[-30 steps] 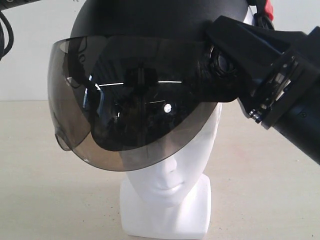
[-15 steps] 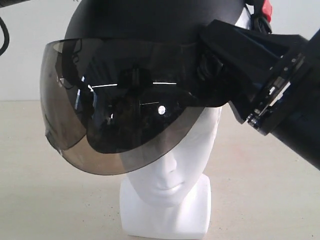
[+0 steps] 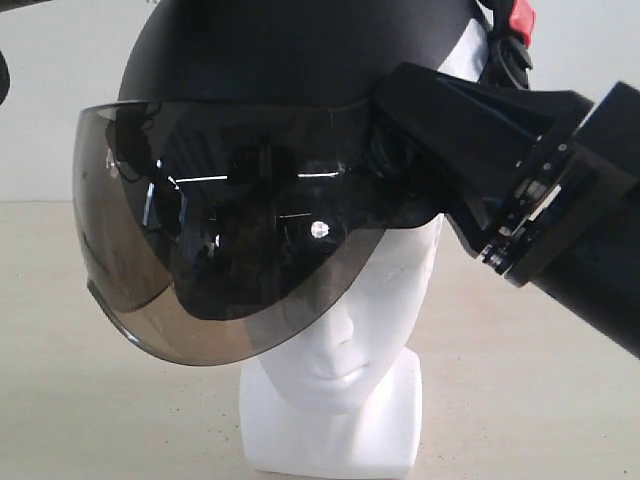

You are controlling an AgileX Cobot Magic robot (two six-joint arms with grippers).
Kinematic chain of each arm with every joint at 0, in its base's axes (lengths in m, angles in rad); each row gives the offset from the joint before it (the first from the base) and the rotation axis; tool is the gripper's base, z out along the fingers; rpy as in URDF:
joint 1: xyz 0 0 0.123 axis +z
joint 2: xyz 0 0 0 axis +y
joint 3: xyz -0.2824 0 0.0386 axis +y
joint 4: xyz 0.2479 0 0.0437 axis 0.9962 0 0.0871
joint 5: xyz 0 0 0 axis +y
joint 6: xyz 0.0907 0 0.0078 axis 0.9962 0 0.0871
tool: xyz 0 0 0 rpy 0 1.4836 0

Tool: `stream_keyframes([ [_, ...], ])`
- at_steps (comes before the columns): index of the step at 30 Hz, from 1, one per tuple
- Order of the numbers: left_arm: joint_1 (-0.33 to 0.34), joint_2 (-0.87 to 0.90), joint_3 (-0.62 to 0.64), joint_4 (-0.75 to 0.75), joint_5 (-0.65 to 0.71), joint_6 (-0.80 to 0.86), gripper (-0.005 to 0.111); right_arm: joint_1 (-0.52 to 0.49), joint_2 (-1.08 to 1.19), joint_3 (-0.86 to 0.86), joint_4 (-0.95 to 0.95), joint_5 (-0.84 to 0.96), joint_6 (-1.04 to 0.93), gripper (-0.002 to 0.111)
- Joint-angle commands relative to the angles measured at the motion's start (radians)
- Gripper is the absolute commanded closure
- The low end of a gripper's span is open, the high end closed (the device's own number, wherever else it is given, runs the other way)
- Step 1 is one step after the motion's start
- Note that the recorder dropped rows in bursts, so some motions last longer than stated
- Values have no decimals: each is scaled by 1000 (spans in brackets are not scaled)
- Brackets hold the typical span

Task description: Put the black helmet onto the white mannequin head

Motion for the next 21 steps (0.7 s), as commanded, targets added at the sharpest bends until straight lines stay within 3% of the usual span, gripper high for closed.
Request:
stream_keyframes([
  [1,-14,48,12,122,-19,-23,102,0,-11,-5,65,64,-68,108],
  [7,-89,51,12,173,80,-20,102,0,-11,-5,95,69,-149,108],
  [21,-92,51,12,175,84,-28,102,0,-152,-5,116,371,-246,108],
])
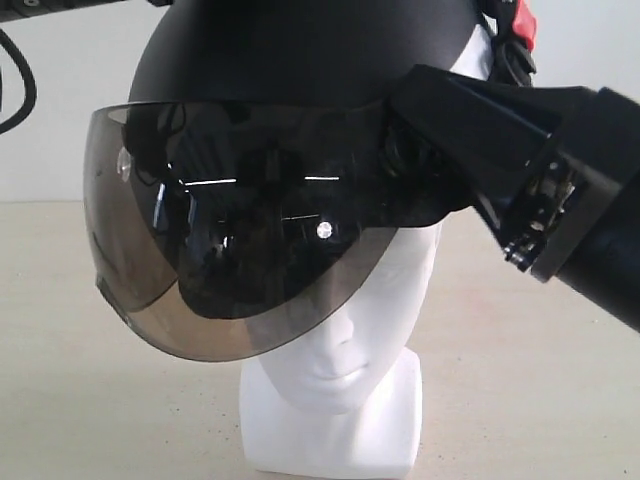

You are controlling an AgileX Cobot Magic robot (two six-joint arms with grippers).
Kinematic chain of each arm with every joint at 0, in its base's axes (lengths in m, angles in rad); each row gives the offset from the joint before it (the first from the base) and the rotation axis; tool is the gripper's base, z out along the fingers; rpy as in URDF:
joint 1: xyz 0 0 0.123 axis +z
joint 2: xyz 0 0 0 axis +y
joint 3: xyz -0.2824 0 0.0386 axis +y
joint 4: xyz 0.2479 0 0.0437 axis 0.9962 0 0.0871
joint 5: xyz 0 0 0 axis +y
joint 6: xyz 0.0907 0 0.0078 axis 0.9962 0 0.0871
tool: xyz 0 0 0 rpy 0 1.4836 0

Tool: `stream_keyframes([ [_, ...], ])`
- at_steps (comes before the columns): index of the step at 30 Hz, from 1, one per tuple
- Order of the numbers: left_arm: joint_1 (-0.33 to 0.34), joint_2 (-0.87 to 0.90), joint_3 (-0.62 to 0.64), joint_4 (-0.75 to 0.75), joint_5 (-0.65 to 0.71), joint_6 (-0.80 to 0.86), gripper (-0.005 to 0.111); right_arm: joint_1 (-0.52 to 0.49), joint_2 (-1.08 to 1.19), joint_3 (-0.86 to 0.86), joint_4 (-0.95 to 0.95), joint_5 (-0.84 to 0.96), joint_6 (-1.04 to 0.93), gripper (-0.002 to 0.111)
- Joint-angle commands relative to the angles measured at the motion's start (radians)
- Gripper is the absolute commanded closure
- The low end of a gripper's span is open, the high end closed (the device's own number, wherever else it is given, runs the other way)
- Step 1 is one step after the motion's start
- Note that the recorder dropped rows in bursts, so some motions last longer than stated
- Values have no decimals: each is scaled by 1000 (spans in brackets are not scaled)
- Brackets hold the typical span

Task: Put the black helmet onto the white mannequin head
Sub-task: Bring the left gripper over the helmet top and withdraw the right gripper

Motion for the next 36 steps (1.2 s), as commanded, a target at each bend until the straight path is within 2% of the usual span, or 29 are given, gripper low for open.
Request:
stream_keyframes([
  [1,-10,34,27,120,48,-25,102,-10,-66,5,44,195,-89,108],
  [7,-13,34,27,120,48,-33,102,-10,-132,5,53,294,-111,105],
  [9,-13,34,27,120,43,-33,102,-10,-143,5,53,327,-113,95],
  [13,-13,34,27,121,25,-41,102,-10,-147,5,55,360,-113,66],
  [15,-13,34,27,124,23,-43,102,-10,-147,5,61,369,-111,58],
  [25,-13,34,27,128,25,-62,102,-10,-308,5,64,567,-136,57],
  [36,-13,34,27,128,25,-66,102,-12,-457,5,64,702,-165,57],
])
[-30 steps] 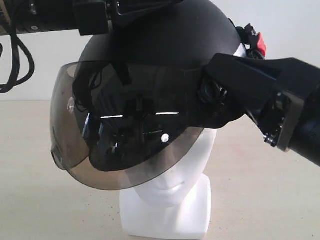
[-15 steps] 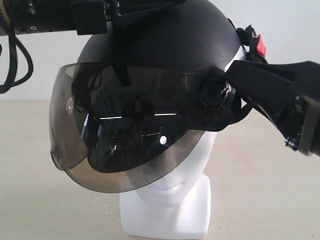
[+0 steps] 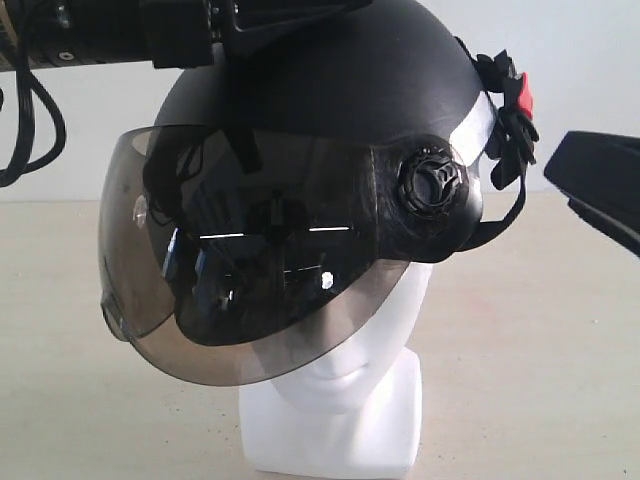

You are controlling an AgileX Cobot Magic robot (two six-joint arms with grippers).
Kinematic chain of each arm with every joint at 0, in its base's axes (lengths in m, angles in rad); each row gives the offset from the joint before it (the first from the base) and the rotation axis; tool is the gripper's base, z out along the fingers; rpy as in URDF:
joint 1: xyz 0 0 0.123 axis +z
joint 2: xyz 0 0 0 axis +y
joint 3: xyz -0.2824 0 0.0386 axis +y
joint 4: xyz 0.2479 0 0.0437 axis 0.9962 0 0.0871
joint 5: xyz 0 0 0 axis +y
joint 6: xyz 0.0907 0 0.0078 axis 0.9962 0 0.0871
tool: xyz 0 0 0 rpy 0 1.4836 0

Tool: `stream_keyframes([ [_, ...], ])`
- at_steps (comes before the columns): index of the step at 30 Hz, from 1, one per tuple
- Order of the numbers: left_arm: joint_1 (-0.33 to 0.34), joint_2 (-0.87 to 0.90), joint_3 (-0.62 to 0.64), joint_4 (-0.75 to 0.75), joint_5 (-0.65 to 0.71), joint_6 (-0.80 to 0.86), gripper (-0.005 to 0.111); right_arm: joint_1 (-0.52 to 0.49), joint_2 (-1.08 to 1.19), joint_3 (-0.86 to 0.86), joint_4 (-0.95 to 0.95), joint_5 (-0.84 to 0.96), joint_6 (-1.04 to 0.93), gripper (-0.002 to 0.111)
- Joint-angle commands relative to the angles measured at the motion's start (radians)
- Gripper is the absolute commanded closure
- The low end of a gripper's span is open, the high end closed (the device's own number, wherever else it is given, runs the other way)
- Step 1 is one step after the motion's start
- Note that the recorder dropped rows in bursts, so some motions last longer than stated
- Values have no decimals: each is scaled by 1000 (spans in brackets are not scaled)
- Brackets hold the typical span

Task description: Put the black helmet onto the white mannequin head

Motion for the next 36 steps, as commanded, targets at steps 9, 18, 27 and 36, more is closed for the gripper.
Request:
stream_keyframes([
  [9,-4,12,13,60,27,-36,102,-4,-22,-152,-98,382,-25,57],
  [18,-4,12,13,60,48,-58,102,-4,104,-394,-206,759,-1,57],
  [27,-4,12,13,60,58,-66,102,-2,313,-529,-196,845,-53,57],
  [36,-4,12,13,60,66,-66,102,-2,328,-561,-164,821,-69,57],
])
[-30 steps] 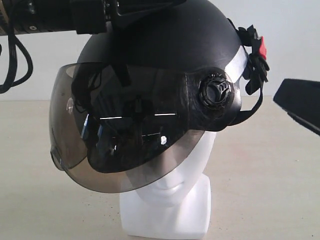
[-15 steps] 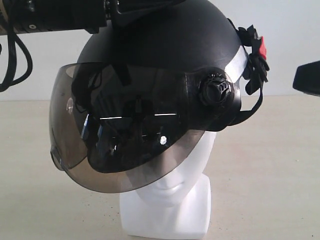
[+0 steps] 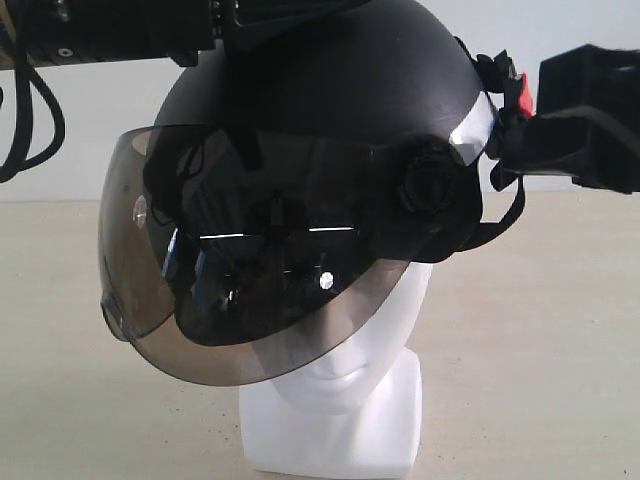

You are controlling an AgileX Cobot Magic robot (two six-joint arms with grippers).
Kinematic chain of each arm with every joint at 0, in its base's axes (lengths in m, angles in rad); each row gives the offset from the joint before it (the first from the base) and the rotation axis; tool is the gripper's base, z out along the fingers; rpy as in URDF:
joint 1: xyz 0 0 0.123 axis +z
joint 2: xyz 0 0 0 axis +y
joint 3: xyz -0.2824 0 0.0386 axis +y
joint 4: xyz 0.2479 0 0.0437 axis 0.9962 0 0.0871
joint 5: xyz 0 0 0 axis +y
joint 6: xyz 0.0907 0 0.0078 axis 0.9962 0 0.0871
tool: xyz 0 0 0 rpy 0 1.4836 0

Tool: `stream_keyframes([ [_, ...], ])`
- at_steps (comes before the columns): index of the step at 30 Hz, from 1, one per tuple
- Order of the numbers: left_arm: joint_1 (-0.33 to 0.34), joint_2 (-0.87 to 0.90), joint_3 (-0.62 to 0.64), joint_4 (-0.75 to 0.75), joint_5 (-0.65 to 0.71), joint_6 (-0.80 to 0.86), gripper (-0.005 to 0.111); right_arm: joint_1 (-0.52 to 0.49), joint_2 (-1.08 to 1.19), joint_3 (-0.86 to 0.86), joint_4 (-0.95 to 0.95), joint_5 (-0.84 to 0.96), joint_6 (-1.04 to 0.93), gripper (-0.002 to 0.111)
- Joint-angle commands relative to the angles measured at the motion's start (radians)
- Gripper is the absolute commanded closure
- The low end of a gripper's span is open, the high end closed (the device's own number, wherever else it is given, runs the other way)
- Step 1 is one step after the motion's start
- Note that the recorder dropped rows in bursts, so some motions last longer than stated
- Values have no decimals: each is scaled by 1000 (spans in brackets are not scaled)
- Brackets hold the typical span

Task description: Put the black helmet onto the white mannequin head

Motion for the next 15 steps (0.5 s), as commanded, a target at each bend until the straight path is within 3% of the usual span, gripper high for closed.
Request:
stream_keyframes([
  [1,-4,15,13,58,53,-13,102,-2,10,-15,20,-4,-15,57],
  [15,-4,15,13,58,59,-13,102,-2,28,-13,15,24,-15,57],
])
